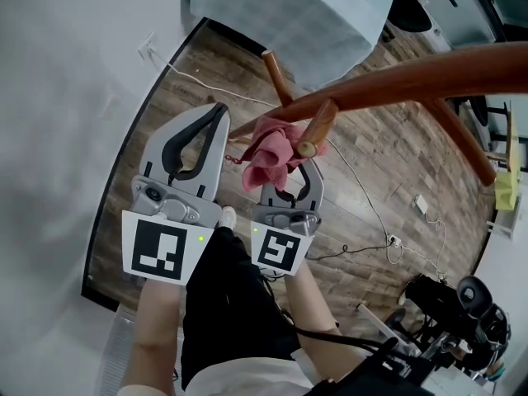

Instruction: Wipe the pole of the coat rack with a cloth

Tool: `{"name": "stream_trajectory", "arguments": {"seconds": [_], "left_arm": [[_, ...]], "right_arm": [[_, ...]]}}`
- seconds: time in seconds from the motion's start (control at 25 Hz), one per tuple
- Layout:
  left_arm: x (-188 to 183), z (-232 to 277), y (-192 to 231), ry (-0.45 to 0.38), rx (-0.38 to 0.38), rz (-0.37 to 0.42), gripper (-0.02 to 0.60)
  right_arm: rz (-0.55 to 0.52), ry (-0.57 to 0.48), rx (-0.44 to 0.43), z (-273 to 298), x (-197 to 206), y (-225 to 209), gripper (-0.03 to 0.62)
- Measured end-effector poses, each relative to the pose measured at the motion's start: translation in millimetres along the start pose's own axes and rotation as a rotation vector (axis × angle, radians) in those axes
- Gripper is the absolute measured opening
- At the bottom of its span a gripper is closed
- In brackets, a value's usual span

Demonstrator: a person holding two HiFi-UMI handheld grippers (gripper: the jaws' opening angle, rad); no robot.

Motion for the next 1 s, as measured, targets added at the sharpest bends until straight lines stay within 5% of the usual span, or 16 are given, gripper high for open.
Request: {"name": "stream_trajectory", "arguments": {"seconds": [0.4, 0.6, 1.0], "left_arm": [[-5.3, 6.4, -1.7, -0.015, 0.01, 0.004, 0.014], [-13.3, 5.4, -2.3, -0.019, 0.01, 0.013, 0.014], [-37.9, 4.3, -8.5, -0.039, -0.004, 0.015, 0.014]], "right_arm": [[-0.016, 0.014, -0.053, -7.2, 1.9, 1.2, 0.084], [0.285, -0.109, 0.179, -31.1, -37.7, -37.9, 0.084], [0.149, -0.351, 0.26, -46.9, -120.8, -109.6, 0.084]]}}
Point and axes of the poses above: the fingertips, and each gripper's own axes: z forward along the fingers, y to its left, x out of its underside, the point moved 2 cm from there along -z, backward along the fingers, and after that the axes turned 15 degrees about -y, right-handed, at the moved point
